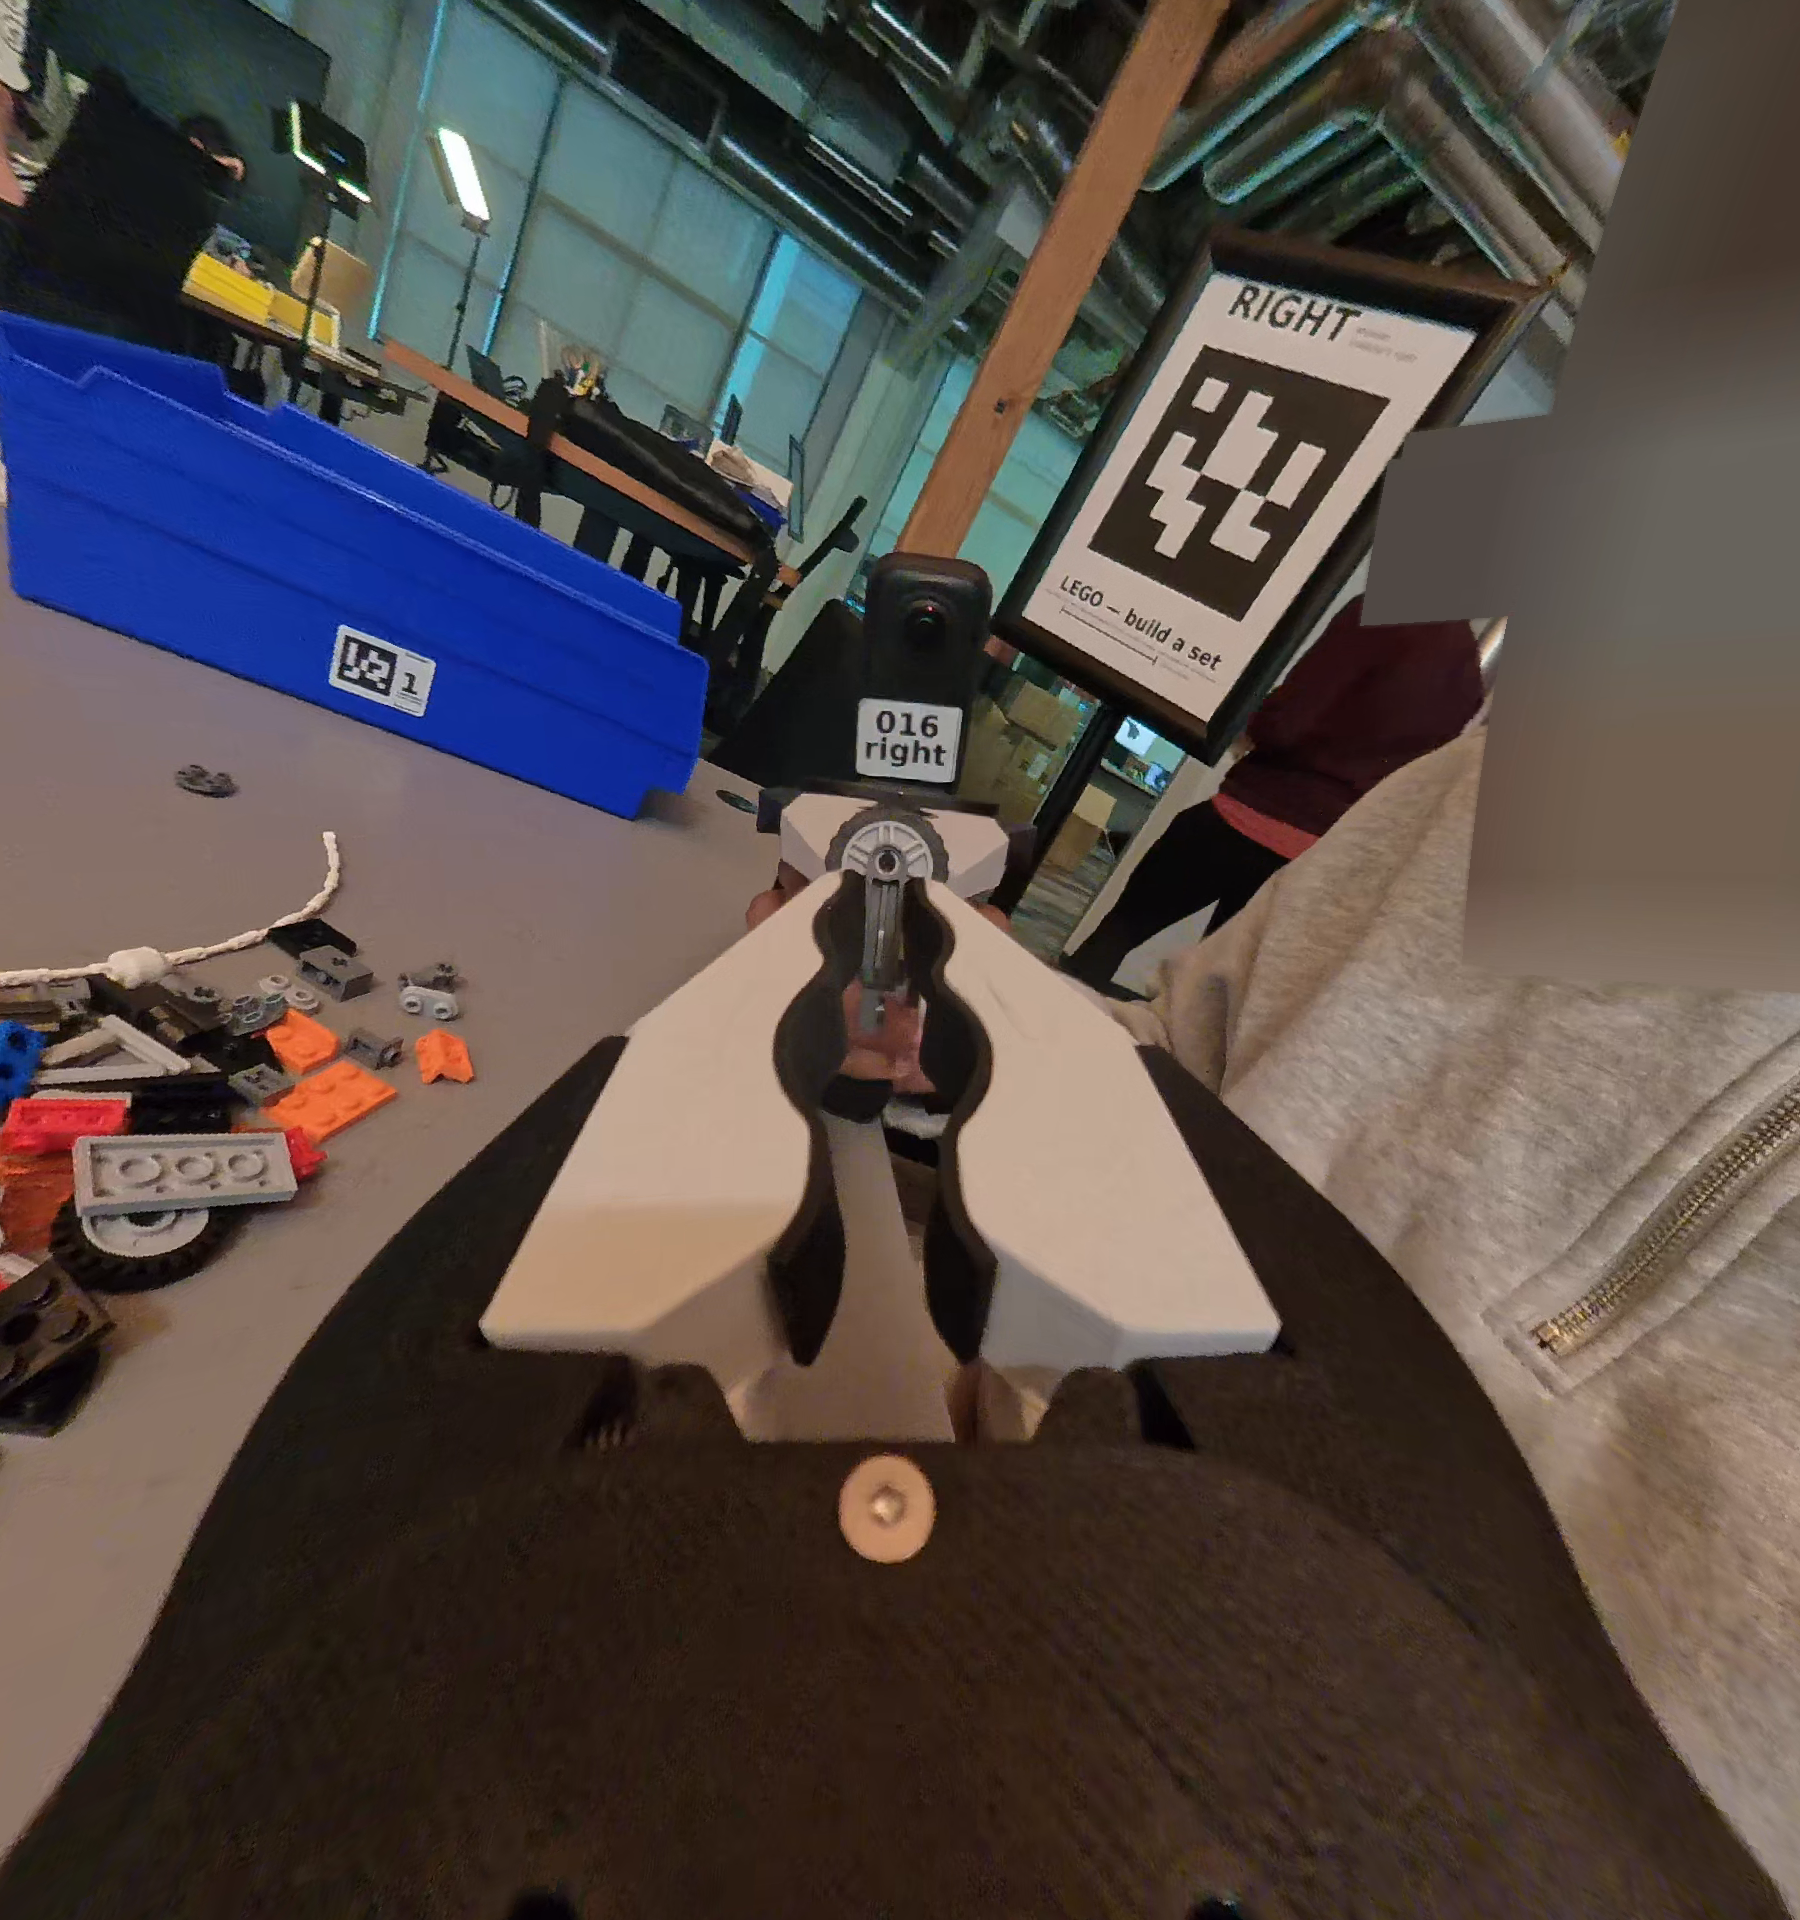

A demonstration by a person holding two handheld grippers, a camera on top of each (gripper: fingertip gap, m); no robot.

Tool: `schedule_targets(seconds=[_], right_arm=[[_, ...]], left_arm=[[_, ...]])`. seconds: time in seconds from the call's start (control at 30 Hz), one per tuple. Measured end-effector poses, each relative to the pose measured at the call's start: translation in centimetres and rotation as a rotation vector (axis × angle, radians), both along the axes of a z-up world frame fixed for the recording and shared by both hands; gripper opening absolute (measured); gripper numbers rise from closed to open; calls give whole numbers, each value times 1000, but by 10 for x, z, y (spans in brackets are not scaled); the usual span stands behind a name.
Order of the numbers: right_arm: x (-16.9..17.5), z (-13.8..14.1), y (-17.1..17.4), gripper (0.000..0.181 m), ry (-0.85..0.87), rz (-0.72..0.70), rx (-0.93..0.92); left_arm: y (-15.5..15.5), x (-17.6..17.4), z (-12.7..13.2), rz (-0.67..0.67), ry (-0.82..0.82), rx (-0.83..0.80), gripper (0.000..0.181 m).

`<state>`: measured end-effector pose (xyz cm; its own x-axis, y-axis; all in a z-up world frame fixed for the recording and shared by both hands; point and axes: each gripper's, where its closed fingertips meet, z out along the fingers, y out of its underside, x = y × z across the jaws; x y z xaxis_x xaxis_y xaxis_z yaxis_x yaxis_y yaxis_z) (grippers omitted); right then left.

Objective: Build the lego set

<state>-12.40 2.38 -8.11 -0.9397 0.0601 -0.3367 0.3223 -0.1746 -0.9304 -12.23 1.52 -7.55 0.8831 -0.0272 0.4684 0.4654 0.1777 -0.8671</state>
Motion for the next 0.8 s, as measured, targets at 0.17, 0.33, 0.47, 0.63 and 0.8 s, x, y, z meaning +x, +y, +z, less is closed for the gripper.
schedule_targets(seconds=[0.17,0.33,0.47,0.63,0.8], right_arm=[[-5,0,2,4,-41,-10,-16],[-7,-1,3,4,-42,-31,-8],[-8,-1,3,4,-42,-40,-4],[-8,-2,3,4,-47,-33,-5],[-8,-2,3,4,-39,-39,0]], left_arm=[[2,-6,-1,45,-53,32,6],[1,-9,-2,71,-58,22,6],[1,-10,-3,76,-77,31,6],[0,-11,-2,73,-93,46,6],[-1,-13,-3,77,-105,51,6]])
